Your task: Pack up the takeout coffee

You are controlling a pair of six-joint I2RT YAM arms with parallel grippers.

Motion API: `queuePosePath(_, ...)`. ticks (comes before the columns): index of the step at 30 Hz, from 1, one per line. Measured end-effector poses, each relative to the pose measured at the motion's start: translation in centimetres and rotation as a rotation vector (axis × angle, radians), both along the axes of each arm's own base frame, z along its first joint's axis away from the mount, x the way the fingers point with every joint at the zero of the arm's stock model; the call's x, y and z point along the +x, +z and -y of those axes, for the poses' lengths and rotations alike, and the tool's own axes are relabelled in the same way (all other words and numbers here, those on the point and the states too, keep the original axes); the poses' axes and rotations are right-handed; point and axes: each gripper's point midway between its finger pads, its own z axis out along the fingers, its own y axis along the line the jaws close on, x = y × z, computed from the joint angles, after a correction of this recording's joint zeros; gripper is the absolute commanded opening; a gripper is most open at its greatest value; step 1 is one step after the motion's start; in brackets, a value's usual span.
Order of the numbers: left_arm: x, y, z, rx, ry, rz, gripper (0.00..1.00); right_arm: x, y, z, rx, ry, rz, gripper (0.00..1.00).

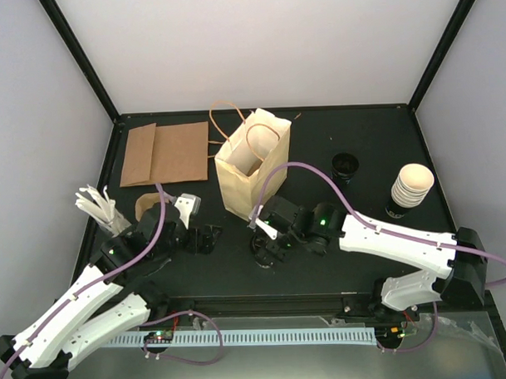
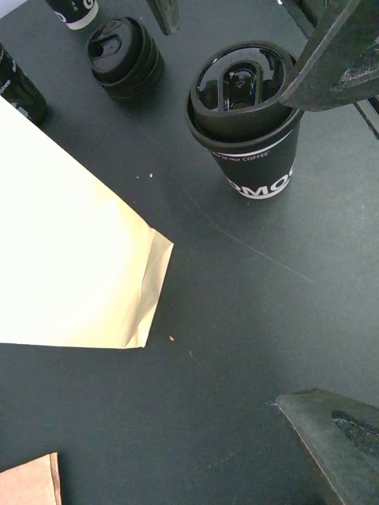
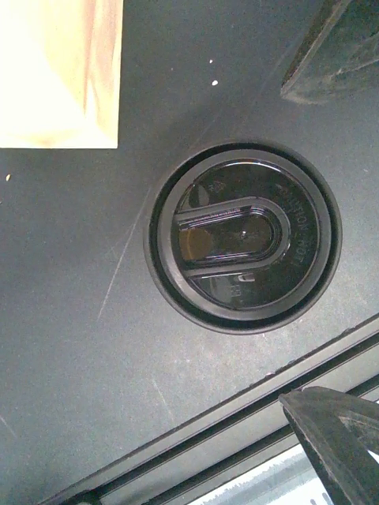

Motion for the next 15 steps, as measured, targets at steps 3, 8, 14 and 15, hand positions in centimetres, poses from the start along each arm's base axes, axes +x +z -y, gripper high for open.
queuePosePath(3, 0.0, 0.01, 0.0, 0.006, -0.007, 0.006, 0.99, -0.04, -0.04, -0.1, -0.005, 0.003, 0.005, 1.0)
queuePosePath(8, 0.13, 0.2, 0.12, 0.017, -0.027, 0.028, 0.99, -0.27, -0.21, -0.16, -0.015, 0.017, 0.008, 1.0)
queuePosePath(14, 0.55, 0.62, 0.51, 0.029, -0.057, 0.069, 0.99, -0.45, -0.33, -0.25, -0.023, 0.036, 0.013, 1.0)
queuePosePath(15, 0.63, 0.62, 0.58, 0.031, -0.061, 0.072, 0.99, -0.45, -0.38, -0.29, -0.026, 0.038, 0.013, 1.0)
